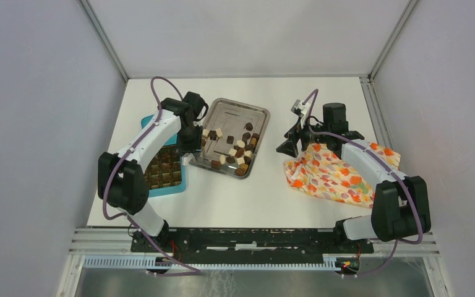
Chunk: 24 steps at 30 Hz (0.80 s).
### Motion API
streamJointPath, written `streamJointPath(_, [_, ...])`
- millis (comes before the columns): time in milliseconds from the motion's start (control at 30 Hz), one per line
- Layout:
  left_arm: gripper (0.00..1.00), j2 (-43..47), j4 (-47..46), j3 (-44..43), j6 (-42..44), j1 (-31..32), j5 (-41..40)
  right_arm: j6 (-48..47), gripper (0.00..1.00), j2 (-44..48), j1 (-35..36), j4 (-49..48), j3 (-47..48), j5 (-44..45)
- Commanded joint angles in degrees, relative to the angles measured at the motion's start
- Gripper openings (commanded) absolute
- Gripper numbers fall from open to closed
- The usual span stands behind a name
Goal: Pack the chocolate
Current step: Pick up the fake chocolate from the plate.
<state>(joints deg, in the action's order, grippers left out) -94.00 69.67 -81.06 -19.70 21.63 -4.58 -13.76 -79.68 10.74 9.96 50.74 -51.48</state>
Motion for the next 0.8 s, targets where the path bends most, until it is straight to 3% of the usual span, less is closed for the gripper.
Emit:
streamJointPath(0, [0.45,-0.67,-1.16,-2.7,2.64,0.18,-0.98,-0.57,0.84,-0.21,-0.09,-1.52,-0.07,-0.37])
streamJointPath(333, [0.39,-1.37,-1.81,-2.46,2.43,0.23,-1.05,-0.64,0.84,-0.28,-0.11,-1.44,0.06,-0.41])
streamJointPath(533, [0.04,-0.69,-1.47,-3.34,1.81,0.22,-1.05,-0.66,0.83,-0.22,-0.14,-1.48,0.05,-0.46])
streamJointPath(767, [0.02,3.01,-0.94,-2.59,0.47,0.2,-0.39,-0.57,0.83,-0.35,-0.1,-1.39,0.15,-0.5])
